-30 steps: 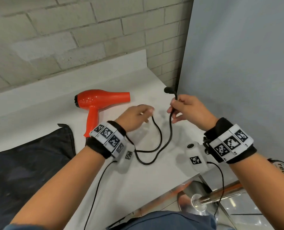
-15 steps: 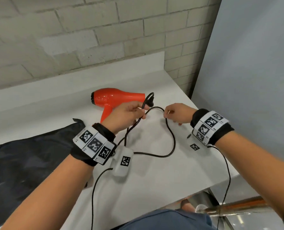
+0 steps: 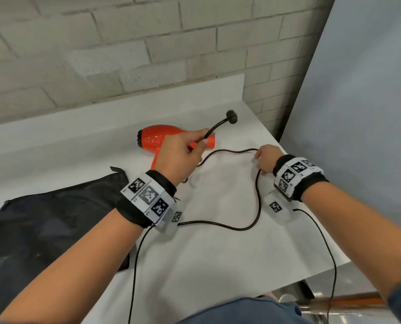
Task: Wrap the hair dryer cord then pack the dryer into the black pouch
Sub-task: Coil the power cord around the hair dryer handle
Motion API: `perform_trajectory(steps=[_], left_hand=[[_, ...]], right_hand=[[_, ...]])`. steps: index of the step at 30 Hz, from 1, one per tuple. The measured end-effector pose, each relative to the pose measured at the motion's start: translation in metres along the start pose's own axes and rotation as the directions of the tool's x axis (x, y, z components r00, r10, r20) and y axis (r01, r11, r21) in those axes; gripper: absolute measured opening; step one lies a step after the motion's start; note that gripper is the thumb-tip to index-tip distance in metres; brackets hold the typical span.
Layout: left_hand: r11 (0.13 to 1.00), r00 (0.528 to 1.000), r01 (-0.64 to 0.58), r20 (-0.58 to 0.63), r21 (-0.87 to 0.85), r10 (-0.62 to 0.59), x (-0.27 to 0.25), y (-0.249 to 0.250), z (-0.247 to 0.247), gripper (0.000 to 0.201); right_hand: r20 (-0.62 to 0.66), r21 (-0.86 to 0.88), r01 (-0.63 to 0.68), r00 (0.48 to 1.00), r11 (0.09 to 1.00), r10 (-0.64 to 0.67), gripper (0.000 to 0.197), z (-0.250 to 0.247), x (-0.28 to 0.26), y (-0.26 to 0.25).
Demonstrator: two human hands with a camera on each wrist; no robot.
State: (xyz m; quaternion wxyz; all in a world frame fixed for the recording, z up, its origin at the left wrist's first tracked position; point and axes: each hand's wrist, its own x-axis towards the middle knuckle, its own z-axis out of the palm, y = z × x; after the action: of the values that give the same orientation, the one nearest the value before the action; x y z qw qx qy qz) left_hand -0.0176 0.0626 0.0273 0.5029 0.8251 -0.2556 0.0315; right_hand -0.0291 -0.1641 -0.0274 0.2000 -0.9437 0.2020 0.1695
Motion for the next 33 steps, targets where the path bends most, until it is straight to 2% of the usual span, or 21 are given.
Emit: perform_trajectory(steps=[2,4,5,6,9,12,14,15,16,18,20,21,23,25,29,31,33], left_hand=[[0.994,0.996,-0.075,0.046,0.084,0.072,-0.005,-0.006,0.009,0.023],[0.96,0.978,-0.154,0.177,0.236,0.113,-0.011,-0.013,0.017,0.024],[0.934,0.96,-0.18,0.264,0.309,0.098,-0.015,-0.016,0.021,0.024],[0.905,0.934,-0.196,0.353,0.377,0.055,-0.017,-0.02,0.023,0.025],[0.81,0.816,-0.247,0.565,0.532,-0.123,-0.027,-0.033,0.03,0.027],[0.743,0.698,-0.222,0.634,0.632,-0.331,-0.037,-0.04,0.034,0.028],[0.745,0.655,-0.176,0.641,0.643,-0.399,-0.04,-0.041,0.03,0.029],[0.763,0.663,-0.143,0.633,0.63,-0.399,-0.039,-0.041,0.023,0.03],[0.789,0.695,-0.107,0.613,0.604,-0.376,-0.036,-0.042,0.015,0.03],[0.83,0.791,-0.035,0.523,0.556,-0.317,-0.027,-0.049,-0.004,0.031],[0.811,0.856,0.068,0.383,0.581,-0.347,-0.017,-0.063,-0.02,0.044],[0.773,0.861,0.152,0.302,0.616,-0.41,-0.014,-0.071,-0.026,0.053],[0.687,0.826,0.301,0.178,0.661,-0.534,-0.007,-0.085,-0.036,0.069],[0.655,0.783,0.323,0.196,0.683,-0.59,0.001,-0.096,-0.042,0.079],[0.692,0.719,0.361,0.285,0.625,-0.633,0.009,-0.098,-0.044,0.089],[0.728,0.728,0.388,0.297,0.565,-0.618,0.013,-0.097,-0.044,0.084],[0.78,0.736,0.446,0.316,0.438,-0.598,0.016,-0.093,-0.043,0.073]], right_hand=[[-0.004,-0.008,-0.074,0.997,0.997,0.074,0.027,-0.006,-0.009,0.017],[0.057,-0.13,-0.133,0.988,0.983,0.142,0.013,-0.006,-0.015,0.029],[0.073,-0.184,-0.153,0.983,0.971,0.169,0.012,-0.005,-0.019,0.034],[0.079,-0.194,-0.163,0.98,0.968,0.18,0.018,-0.002,-0.022,0.038],[0.104,-0.192,-0.169,0.976,0.967,0.191,0.026,0.005,-0.024,0.046],[0.123,-0.159,-0.162,0.976,0.974,0.182,0.021,0.007,-0.029,0.046],[0.107,-0.203,-0.147,0.979,0.968,0.171,0.023,0.006,-0.033,0.042],[0.078,-0.25,-0.133,0.985,0.959,0.157,0.031,0.006,-0.034,0.04],[0.037,-0.277,-0.12,0.99,0.953,0.135,0.036,0.005,-0.036,0.035],[-0.041,-0.222,-0.064,0.998,0.973,0.056,0.036,0.006,-0.04,0.019],[-0.115,-0.116,0.055,0.991,0.992,-0.068,0.035,0.009,-0.045,-0.004],[-0.132,-0.058,0.124,0.983,0.991,-0.131,0.033,0.011,-0.049,-0.017],[-0.139,0.049,0.262,0.957,0.964,-0.253,0.028,0.017,-0.057,-0.045],[-0.125,0.129,0.361,0.93,0.924,-0.346,0.024,0.026,-0.063,-0.069],[-0.015,0.136,0.435,0.899,0.89,-0.437,0.025,0.047,-0.067,-0.099],[0.039,0.111,0.469,0.879,0.876,-0.475,0.029,0.053,-0.068,-0.106],[0.067,0.091,0.513,0.852,0.853,-0.519,0.042,0.056,-0.07,-0.108]])
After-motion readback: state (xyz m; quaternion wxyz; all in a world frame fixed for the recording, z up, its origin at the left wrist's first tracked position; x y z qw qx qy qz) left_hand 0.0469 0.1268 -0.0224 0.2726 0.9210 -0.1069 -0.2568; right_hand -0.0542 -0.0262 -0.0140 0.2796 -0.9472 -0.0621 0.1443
